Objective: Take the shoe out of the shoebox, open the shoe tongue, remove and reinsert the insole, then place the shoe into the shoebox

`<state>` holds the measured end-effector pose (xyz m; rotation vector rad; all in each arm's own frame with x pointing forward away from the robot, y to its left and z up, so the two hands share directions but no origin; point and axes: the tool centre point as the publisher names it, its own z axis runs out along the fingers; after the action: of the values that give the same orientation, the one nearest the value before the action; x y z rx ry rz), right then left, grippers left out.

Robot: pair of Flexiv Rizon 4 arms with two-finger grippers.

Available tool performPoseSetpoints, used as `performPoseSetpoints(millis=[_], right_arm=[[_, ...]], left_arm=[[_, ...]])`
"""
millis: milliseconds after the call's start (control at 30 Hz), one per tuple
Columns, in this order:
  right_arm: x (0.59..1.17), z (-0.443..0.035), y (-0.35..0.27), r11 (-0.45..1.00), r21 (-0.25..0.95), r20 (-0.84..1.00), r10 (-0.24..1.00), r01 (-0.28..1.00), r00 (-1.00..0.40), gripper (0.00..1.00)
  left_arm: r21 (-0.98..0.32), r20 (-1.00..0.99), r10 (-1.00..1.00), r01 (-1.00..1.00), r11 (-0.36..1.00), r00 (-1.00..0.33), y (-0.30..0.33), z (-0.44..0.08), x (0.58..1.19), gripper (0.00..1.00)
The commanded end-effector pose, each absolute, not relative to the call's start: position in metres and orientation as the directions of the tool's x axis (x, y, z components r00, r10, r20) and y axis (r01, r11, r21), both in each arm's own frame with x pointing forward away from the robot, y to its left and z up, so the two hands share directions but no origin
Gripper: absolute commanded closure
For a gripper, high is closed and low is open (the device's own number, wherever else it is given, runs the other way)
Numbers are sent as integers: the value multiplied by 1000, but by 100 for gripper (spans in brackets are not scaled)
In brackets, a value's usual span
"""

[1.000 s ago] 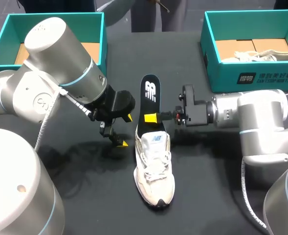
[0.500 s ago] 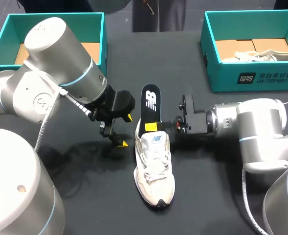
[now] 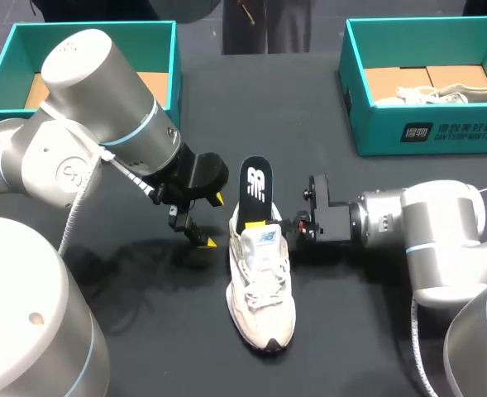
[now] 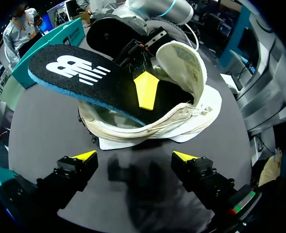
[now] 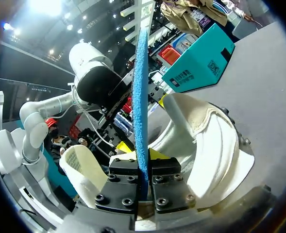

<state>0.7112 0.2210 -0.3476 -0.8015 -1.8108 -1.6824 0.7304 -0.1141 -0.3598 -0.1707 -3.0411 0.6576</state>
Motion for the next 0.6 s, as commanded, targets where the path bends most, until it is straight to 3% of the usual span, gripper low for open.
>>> performPoseSetpoints(millis=[33, 67, 167, 600], right_arm=[[705, -348, 222, 40, 684, 726, 67, 729, -685, 93], [705, -347, 222, 39, 686, 724, 65, 726, -687, 75], [707, -343, 223, 43, 696, 715, 61, 717, -697, 59], [715, -324, 225, 91, 733, 671, 66, 674, -738, 63]], left_arm=[[-412, 3, 112, 101, 905, -994, -114, -360, 730, 0], [-412, 3, 112, 101, 905, -994, -114, -360, 730, 0], [-412, 3, 112, 101, 905, -994, -114, -360, 730, 0], [-412, 3, 112, 101, 905, -994, -114, -360, 730, 0]])
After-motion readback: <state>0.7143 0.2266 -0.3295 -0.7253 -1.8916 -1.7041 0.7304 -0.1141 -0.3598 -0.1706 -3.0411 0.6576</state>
